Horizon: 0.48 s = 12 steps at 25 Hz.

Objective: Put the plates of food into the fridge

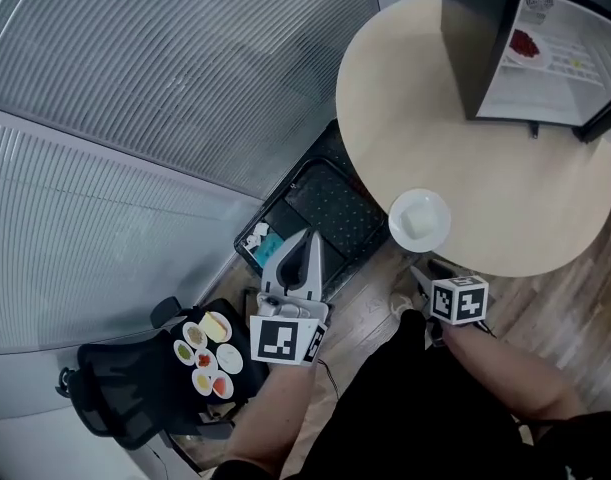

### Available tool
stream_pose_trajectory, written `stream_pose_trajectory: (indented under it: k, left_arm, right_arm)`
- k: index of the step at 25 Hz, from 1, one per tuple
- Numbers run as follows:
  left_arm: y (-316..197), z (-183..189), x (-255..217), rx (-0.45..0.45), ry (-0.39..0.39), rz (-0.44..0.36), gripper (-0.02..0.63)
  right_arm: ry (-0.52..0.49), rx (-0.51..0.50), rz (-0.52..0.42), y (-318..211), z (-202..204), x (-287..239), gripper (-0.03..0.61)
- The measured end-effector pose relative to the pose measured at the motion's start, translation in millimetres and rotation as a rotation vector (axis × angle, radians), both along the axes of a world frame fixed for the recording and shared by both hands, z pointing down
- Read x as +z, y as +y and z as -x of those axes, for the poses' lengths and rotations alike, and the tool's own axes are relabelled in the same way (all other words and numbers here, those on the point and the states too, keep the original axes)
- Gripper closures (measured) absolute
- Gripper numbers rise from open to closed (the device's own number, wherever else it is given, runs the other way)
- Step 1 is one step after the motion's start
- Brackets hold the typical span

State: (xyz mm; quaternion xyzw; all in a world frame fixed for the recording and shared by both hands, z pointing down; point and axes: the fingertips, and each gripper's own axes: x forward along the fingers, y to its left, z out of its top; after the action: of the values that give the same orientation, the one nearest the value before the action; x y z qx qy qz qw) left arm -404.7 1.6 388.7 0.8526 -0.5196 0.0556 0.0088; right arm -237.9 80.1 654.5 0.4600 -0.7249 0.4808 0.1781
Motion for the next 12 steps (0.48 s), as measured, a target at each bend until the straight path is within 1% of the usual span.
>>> stream_pose_trajectory:
  k: [5,12]
  left_arm:
    - [-1.6,1.3,8.2,0.009,-0.020,0.015,0.607]
    - [-0.7,-5.5,28.1,0.045,-0.057,0.058,0.607]
  right_arm:
    - [0.005,0.007,-0.018,-3.1,5.0,13.2,0.393]
    - [-0.107,0.128,0.006,-15.5,5.7,29.5,0.393]
